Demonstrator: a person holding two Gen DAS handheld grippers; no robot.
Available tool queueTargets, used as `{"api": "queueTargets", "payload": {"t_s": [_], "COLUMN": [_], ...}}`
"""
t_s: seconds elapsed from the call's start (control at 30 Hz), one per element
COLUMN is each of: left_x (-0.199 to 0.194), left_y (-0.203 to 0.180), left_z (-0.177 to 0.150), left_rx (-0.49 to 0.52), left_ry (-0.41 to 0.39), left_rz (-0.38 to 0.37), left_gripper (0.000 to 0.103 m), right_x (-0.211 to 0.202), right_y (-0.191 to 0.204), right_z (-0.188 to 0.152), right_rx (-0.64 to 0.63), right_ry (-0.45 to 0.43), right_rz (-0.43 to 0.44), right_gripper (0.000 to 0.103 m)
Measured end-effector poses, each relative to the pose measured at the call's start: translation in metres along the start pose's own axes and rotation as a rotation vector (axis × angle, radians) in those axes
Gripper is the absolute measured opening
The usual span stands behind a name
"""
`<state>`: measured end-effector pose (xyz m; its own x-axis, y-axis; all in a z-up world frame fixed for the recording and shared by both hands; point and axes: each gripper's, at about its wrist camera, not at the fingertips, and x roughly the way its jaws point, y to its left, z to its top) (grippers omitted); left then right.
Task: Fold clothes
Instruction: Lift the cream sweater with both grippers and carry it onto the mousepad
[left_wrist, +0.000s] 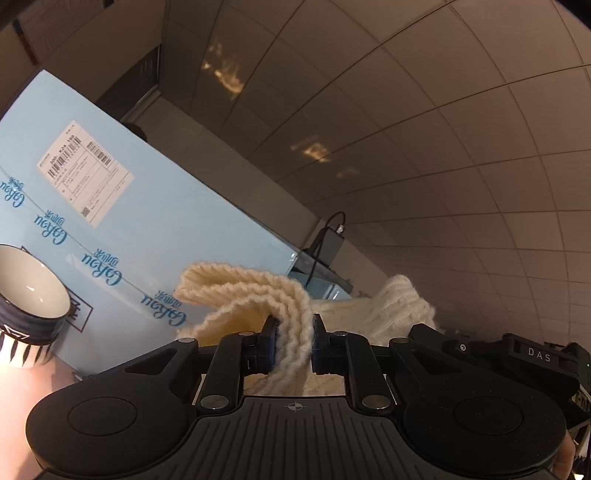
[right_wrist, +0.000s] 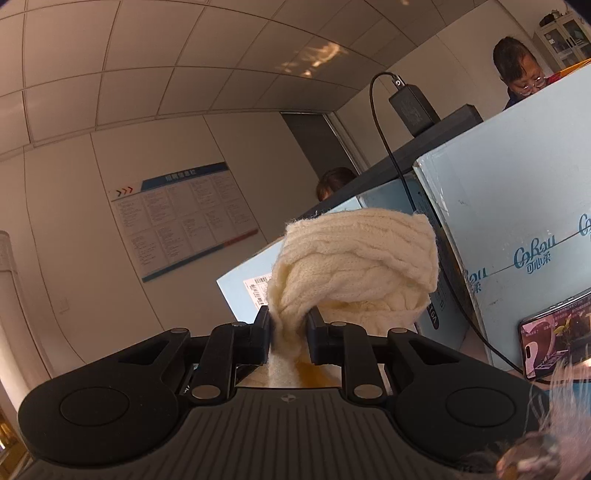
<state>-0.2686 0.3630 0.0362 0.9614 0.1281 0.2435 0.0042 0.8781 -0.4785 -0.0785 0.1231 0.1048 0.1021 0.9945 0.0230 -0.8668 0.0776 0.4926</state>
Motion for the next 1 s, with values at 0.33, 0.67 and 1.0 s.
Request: {"api": "queueTargets", "payload": {"t_s": [0.33, 0.67, 1.0], "left_x": [0.056, 0.067, 0.054], "left_y": [-0.110, -0.174, -0.102], "left_z": [-0.073, -0.139, -0.074], "left_rx": [0.101, 0.425, 0.087], "left_ry": [0.378, 0.773, 0.526], "left_rz": [-0.380, -0.561, -0.497], "left_gripper": [0.016, 0.038, 0.086], "right_x": [-0.102, -0.180, -0.197], "right_y": [-0.063, -0.136, -0.069], "right_z": [0.036, -0.008, -0.007], "right_rx": [0.054, 0.107, -0.138], "right_ry": [-0.034, 0.103, 0.038], "right_rz": [-0.286, -0.704, -0.852], "right_gripper": [0.017, 0.045, 0.090]}}
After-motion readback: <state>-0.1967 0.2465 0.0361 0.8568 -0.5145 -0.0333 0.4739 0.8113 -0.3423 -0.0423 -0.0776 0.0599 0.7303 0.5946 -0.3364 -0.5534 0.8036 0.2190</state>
